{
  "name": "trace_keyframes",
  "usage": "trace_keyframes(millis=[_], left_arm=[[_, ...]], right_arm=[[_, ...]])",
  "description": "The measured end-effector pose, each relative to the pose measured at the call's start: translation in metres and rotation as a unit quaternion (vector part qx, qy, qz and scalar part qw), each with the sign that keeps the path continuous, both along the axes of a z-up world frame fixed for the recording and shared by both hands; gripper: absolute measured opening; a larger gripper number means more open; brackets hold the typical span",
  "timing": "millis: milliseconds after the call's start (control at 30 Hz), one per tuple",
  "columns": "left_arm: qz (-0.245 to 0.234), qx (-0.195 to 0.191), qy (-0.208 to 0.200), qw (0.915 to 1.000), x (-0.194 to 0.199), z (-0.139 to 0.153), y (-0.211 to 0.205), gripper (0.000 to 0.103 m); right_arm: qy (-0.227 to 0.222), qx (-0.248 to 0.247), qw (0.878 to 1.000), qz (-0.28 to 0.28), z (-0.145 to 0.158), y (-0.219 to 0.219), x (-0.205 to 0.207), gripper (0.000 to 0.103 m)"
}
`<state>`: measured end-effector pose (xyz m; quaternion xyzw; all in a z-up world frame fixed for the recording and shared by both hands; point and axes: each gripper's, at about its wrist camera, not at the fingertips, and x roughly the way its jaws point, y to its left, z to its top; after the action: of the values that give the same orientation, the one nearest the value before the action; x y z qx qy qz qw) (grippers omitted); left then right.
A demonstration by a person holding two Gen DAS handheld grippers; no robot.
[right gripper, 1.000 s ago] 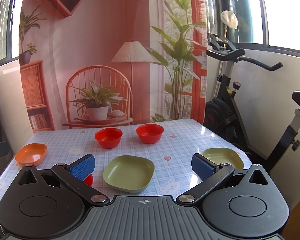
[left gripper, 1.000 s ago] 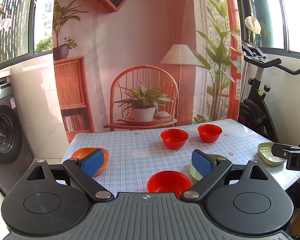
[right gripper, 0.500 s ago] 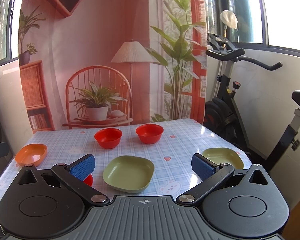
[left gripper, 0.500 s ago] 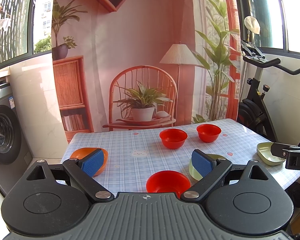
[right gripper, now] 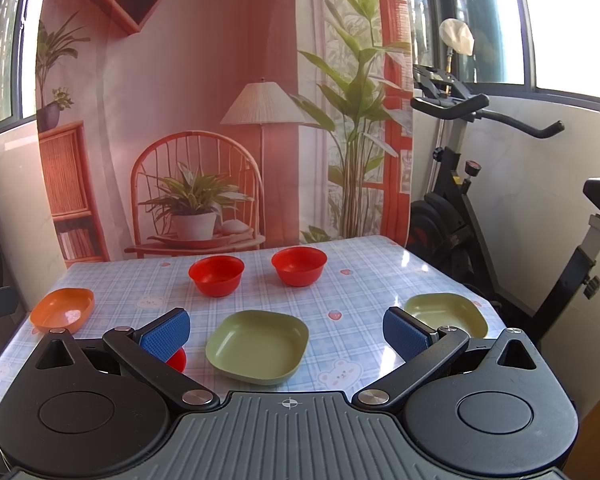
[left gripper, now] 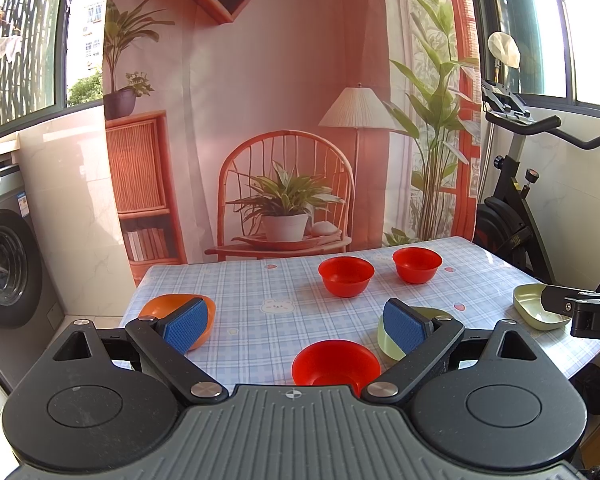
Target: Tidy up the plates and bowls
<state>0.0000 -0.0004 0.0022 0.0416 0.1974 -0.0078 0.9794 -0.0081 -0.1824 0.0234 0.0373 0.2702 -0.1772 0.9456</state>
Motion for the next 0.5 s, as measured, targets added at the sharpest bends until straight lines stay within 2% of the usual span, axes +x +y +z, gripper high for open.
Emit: trace_keyframes(millis=[500], left_arm=[[-0.001, 0.000, 0.001, 1.0000, 0.0007, -0.0014, -0.0006, 0.096]], right_arm=[[0.000, 0.001, 1.000, 0.000, 0.0006, 0.0005, 0.0004, 0.103]])
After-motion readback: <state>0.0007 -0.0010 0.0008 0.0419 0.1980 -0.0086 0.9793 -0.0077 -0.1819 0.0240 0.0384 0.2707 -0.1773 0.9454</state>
